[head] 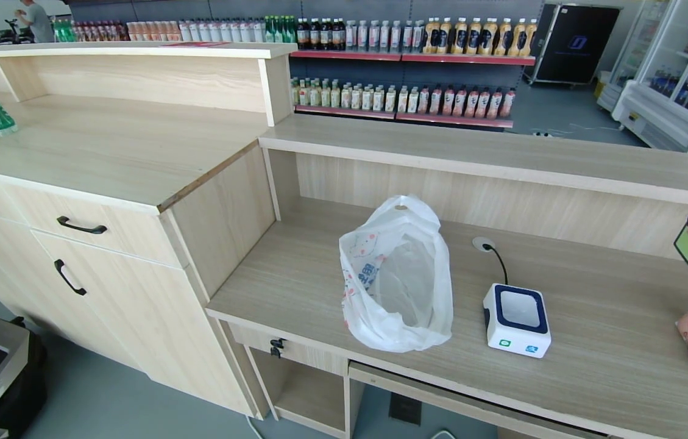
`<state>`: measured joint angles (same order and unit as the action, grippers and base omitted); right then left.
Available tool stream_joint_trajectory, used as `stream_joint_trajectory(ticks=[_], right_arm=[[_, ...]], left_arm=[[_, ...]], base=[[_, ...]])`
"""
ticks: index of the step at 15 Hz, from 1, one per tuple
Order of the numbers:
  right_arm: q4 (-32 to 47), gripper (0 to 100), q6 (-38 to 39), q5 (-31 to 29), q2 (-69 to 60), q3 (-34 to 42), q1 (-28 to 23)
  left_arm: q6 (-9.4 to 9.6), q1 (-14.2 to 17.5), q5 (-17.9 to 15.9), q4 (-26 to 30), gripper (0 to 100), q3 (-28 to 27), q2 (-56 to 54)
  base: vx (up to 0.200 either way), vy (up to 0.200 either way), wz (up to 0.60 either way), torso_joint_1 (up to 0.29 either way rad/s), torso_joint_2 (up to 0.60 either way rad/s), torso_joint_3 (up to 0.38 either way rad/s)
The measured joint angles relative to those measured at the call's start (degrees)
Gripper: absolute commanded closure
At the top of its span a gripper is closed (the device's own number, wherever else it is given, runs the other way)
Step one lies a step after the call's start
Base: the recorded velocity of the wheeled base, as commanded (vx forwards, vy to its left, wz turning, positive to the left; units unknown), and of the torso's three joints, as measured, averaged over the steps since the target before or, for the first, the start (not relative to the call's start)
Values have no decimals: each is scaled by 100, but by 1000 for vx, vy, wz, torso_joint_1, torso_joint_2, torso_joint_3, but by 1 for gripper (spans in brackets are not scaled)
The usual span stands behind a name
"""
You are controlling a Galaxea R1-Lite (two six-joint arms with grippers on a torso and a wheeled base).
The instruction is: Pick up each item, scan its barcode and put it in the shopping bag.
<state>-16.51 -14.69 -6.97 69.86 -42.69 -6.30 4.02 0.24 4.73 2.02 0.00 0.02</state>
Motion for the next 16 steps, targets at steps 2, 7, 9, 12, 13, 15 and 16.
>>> stream_joint_trajectory(ticks=[2, 7, 9, 12, 13, 15, 16], right_arm=[[-249, 100, 33, -16, 33, 41, 118], [-669, 100, 117, -27, 550, -383, 330], [-814, 100, 137, -28, 902, -636, 389], [-1015, 100, 185, 0, 1560, -634, 462], [-1034, 100, 207, 0, 1781, -577, 463], [-1152, 100, 227, -2, 2211, -468, 466], [-1453, 100, 229, -5, 2417, -408, 468]], left_arm=[[2, -4, -2, -2, 0, 0, 0], [2, 0, 0, -2, 0, 0, 0], [2, 0, 0, 0, 0, 0, 0], [0, 0, -2, 0, 0, 0, 0], [0, -4, -2, 0, 0, 0, 0], [2, 5, -2, -2, 0, 0, 0], [2, 0, -2, -2, 0, 0, 0]], base=[[0, 0, 600, 0, 2, 0], [0, 0, 600, 4, 8, 1], [0, 0, 600, 2, 10, 5], [0, 0, 0, 0, 0, 0], [0, 0, 0, 0, 0, 0], [0, 0, 0, 0, 0, 0], [0, 0, 0, 0, 0, 0]])
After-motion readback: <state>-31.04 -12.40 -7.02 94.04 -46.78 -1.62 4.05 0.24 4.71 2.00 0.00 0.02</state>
